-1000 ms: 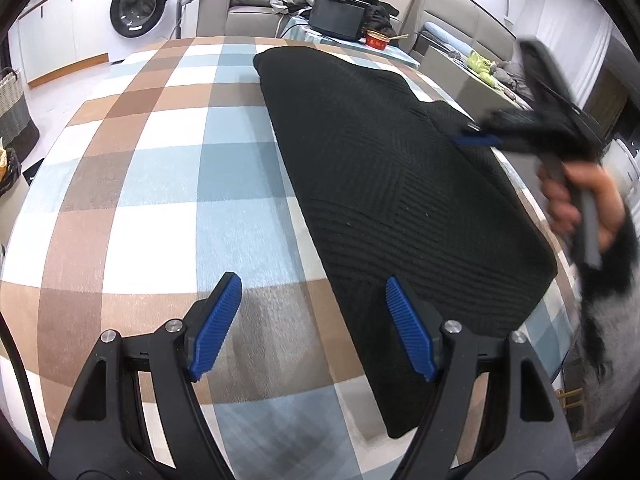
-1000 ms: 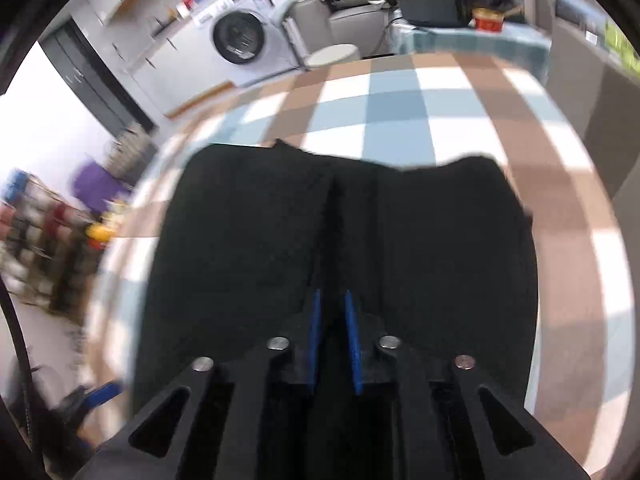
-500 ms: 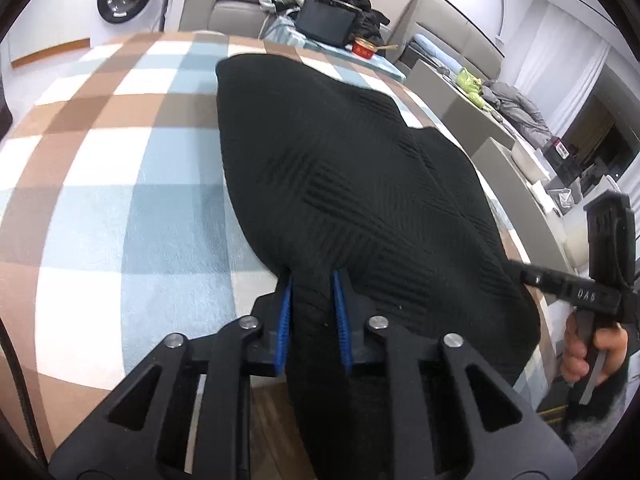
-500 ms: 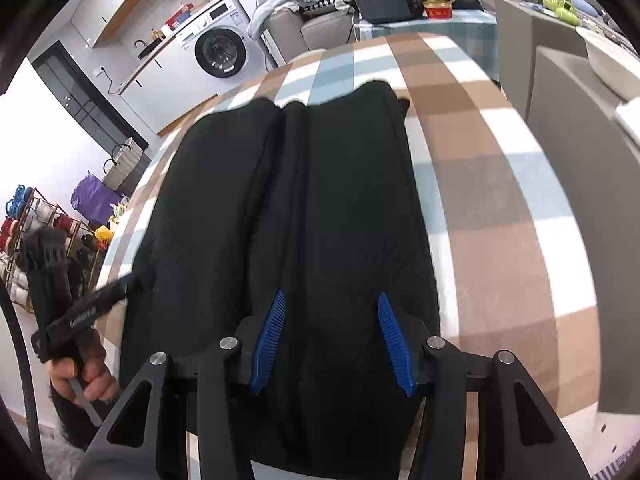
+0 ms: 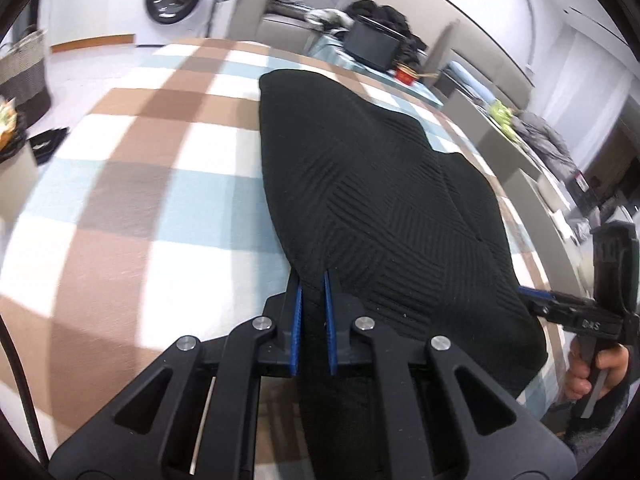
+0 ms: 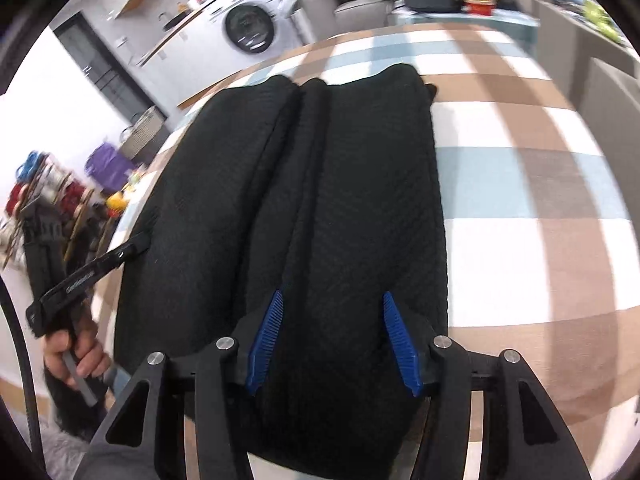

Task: Fold small clothes

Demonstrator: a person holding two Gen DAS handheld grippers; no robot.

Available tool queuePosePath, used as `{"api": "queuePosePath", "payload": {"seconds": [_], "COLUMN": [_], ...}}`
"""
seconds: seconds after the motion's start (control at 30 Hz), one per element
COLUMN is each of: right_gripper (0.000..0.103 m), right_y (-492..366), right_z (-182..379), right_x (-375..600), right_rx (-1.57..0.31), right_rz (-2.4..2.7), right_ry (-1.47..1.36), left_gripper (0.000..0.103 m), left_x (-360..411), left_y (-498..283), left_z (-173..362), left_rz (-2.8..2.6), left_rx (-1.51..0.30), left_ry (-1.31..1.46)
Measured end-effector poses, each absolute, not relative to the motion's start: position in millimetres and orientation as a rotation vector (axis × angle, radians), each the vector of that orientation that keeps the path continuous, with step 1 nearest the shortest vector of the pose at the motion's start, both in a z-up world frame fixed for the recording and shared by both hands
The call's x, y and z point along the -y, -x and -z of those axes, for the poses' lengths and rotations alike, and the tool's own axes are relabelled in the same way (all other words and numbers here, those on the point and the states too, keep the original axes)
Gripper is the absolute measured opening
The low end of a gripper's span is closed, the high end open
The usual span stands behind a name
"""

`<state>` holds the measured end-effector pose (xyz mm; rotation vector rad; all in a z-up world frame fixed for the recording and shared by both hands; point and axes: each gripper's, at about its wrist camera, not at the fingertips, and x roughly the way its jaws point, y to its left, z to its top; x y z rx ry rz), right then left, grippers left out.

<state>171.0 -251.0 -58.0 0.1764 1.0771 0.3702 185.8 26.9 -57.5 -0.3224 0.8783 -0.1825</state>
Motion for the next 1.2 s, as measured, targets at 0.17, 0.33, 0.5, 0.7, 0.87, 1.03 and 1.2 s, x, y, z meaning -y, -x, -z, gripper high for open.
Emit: {"api": "queuePosePath", "payload": {"seconds": [0.17,0.33,0.5,0.7,0.87,1.03,1.2], "right_gripper": [0.054,0.054,0.054,0.054,0.021,0.011,0.010], "right_y": [-180.4,-205.9,-228.5,-258.4,-265.8,-251.6,-229.2], "right_z": [40.0,42.4,66.6,74.9,72.2,57.5,-7.7], "right_x": [240.6,228.1,220.6,205.2,178.4,160.3,160.8], "right_rx": [-1.038,-1.029,-1.086,-1.075,-1.069,-0.990,-0.826], "right_rz": [-0.446,-0.550,-0.610,-0.696,-0.644,-0.604,-0.579], "right_ry": [-0.219,-0.283,-0.372,-0.416,-0.265,-0.143,-0.069], "left_gripper": [0.012,0.063,0.063,0.063,0.063,0.063,0.063], "left_x": [-41.4,-40.2,-44.4,-47.1,-46.2,-45.3,-40.1], "left_y": [-180.2,-174.6,-171.3,-169.7,-167.8,-166.6,-162.6], "left_z": [55.3,49.0,47.2,51.4,52.9,48.9,34.0], "left_rz": [0.170,0.162,0.138,0.123,0.109,0.116,0.144], "left_rx": [-0.894,-0.887,-0.882,-0.894,-0.892,-0.882,-0.850], "left_ry": [0.365,0.353,0.354,0.362,0.361,0.364,0.345]}}
